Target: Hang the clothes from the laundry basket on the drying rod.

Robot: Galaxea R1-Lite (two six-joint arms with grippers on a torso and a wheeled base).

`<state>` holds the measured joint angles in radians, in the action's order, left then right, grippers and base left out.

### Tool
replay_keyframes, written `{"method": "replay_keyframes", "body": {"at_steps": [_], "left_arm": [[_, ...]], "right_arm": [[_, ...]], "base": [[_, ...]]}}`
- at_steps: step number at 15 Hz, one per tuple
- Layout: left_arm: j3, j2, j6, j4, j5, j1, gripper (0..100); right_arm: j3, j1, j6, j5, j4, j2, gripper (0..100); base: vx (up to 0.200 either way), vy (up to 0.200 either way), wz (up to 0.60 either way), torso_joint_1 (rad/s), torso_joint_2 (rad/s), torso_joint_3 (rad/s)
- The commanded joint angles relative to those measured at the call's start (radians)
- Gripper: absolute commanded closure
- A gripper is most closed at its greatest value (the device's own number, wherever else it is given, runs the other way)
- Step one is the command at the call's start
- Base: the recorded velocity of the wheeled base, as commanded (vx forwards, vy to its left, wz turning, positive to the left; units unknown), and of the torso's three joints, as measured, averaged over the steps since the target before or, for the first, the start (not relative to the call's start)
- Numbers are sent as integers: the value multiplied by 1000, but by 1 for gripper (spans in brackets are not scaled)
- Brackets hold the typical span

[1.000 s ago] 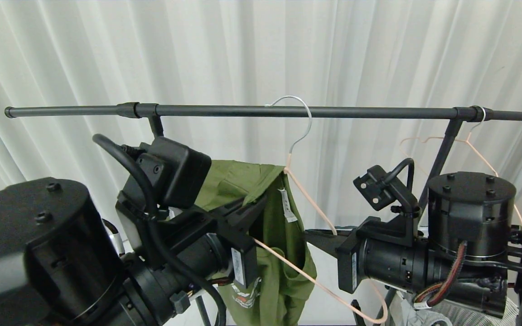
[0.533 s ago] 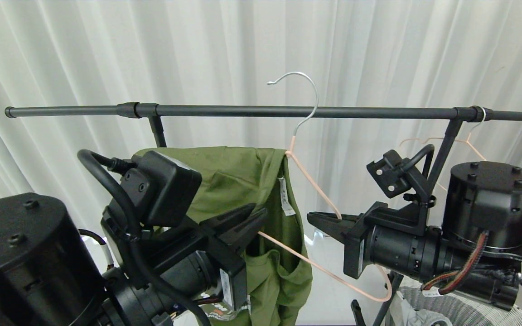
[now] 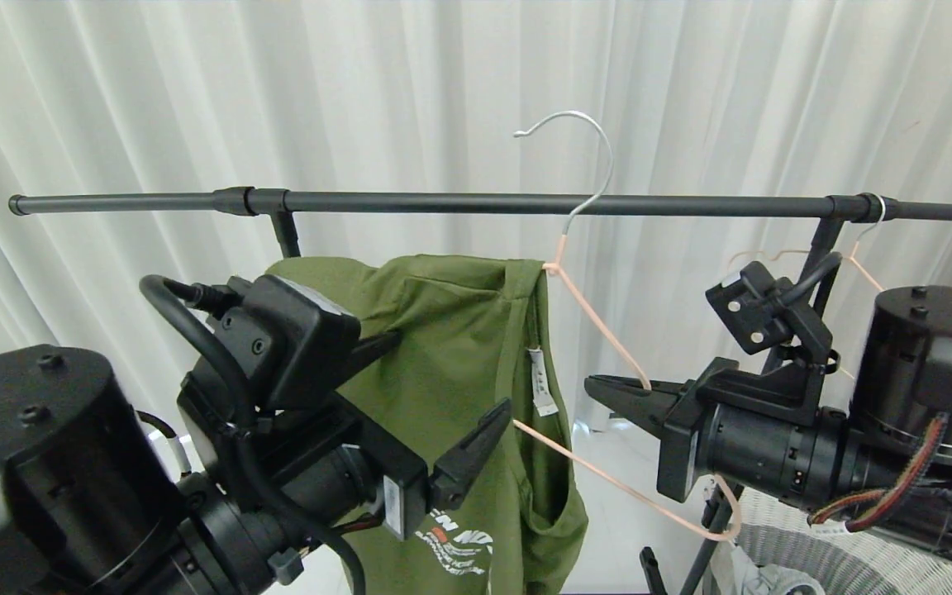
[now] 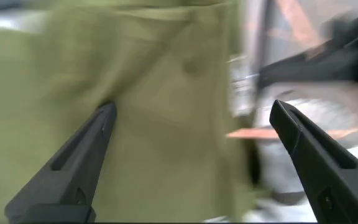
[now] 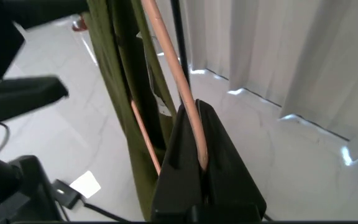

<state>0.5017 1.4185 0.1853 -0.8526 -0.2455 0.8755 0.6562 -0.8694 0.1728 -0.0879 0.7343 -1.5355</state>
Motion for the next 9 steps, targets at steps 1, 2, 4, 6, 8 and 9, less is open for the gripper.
{"method": "replay_keyframes", "body": {"at_steps": [1,2,4,6,8,9], "left_arm": [[-52,-6,86,-48,0,-76,0],[-60,-1,121,-74,0,-115,0],[-65,-9,154,-97,3,-147,0],[-84,0,269,-99,3,-147,0],[-91,11,413,-122,5,-145,0],[-84,11,460,-140,5,-147,0]], "right_arm": [[-26,36,-22,-3,-1,21,100],[-27,41,-21,-3,-3,23,100],[-30,44,-24,-3,-7,21,100],[-27,43,-27,-13,-7,12,100],[-26,33,-44,-39,-7,3,100],[-24,33,-61,-41,-9,2,100]], "base": [[0,0,0,0,0,0],[0,0,0,0,0,0],[0,0,0,0,0,0],[0,0,0,0,0,0],[0,0,0,0,0,0],[0,0,0,0,0,0]]}}
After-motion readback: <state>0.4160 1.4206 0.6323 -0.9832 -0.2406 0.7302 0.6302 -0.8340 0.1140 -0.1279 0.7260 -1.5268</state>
